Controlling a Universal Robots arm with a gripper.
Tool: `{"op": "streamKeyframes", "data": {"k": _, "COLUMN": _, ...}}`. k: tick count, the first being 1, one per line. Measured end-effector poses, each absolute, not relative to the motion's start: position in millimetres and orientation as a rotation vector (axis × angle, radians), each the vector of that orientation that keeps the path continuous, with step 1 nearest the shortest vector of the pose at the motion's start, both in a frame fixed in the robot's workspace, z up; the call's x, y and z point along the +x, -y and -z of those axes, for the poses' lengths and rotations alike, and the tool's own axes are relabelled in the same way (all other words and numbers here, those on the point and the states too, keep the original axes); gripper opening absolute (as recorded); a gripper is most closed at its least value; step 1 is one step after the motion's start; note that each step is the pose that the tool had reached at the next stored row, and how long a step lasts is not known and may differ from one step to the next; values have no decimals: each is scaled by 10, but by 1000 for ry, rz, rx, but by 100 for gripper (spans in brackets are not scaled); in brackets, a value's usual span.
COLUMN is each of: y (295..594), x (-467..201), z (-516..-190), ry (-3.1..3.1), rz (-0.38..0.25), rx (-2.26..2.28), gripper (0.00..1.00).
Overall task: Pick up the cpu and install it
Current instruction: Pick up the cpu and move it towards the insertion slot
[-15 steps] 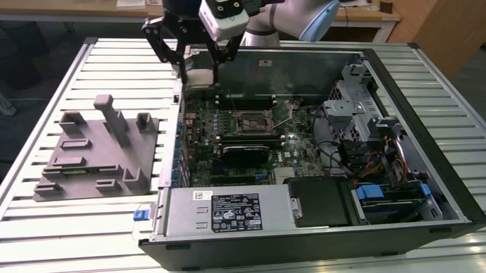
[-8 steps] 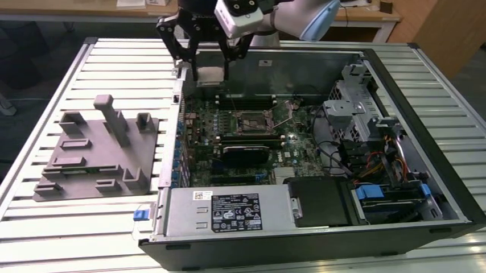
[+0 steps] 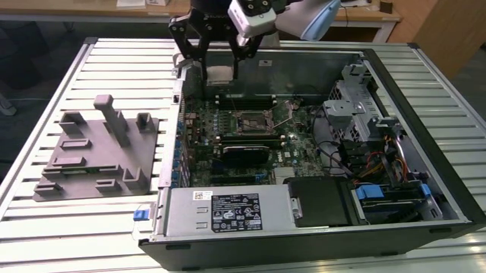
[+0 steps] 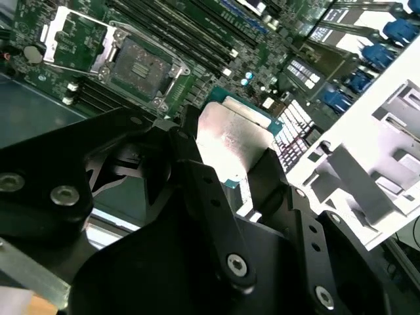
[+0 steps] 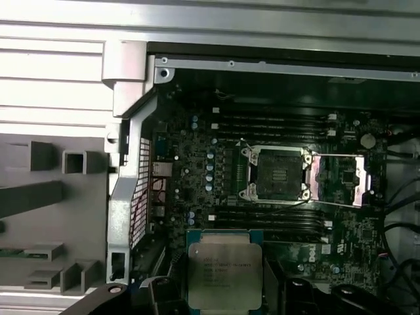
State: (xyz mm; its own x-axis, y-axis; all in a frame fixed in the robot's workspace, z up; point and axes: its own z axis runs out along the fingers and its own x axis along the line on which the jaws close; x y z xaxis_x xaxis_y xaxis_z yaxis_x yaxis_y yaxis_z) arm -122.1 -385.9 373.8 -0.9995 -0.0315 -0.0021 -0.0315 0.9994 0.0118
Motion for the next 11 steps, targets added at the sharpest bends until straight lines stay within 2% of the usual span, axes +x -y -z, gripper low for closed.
{"op": "streamKeyframes", "data": {"k": 11, "y": 3805, "x": -987, "z": -3708, "ry": -3139, "rz": -19, "rx": -49, "gripper": 54}}
